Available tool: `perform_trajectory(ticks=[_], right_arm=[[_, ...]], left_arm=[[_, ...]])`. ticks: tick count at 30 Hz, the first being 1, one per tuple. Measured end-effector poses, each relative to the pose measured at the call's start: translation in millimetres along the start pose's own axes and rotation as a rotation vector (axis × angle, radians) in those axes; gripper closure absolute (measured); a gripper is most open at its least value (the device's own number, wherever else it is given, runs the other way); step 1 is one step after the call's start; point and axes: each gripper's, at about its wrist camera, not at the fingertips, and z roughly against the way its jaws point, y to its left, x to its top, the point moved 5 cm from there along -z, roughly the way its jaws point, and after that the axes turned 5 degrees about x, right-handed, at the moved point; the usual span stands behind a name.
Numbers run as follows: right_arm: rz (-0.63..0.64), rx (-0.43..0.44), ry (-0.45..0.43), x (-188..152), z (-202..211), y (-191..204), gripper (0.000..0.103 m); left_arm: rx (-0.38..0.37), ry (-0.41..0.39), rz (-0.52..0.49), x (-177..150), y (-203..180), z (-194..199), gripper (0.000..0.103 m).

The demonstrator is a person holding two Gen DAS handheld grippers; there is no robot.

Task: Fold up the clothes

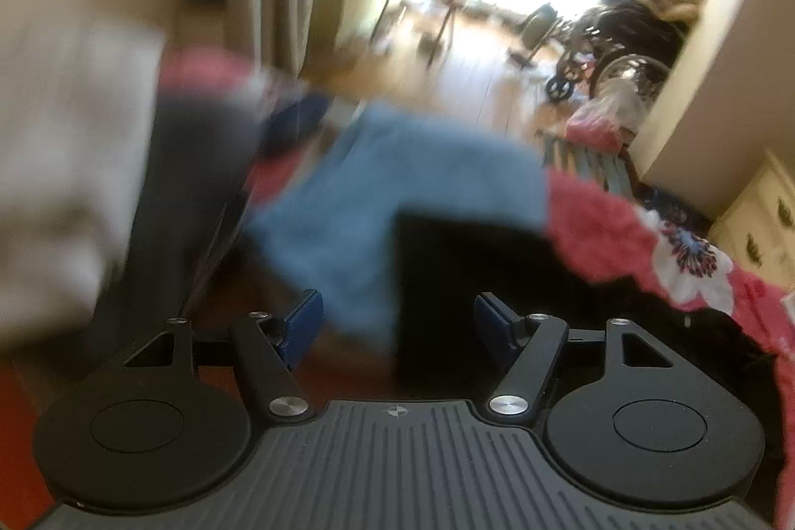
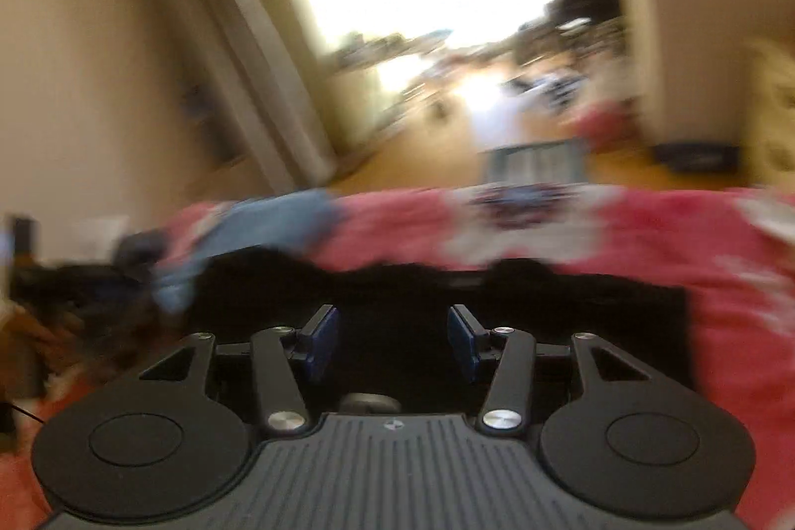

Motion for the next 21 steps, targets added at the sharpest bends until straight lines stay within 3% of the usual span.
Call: perform_trajectory(ticks=[3,7,11,15,17,21], right_arm=[[0.036,0.109,0.099,32.9,-47.7,46.9,0.051],[0.039,0.169,0.226,39.7,-131.4,96.7,0.051],[0.076,0.167,0.331,35.2,-214.4,141.1,0.052],[0.129,0.11,0.356,35.0,-263.7,168.5,0.053],[0.158,0.086,0.373,34.7,-286.1,180.4,0.053],[0.202,0.015,0.422,30.8,-321.2,190.0,0.058]], left_arm=[[-0.081,0.043,0.042,-25.2,8.8,-18.8,0.036],[-0.179,0.067,0.127,-40.5,14.1,-41.3,0.041],[-0.254,0.05,0.231,-39.1,17.2,-53.7,0.049],[-0.295,0.033,0.271,-38.3,25.2,-57.8,0.059],[-0.297,0.028,0.266,-38.7,25.3,-59.6,0.072],[-0.319,0.016,0.284,-42.9,33.8,-58.9,0.087]])
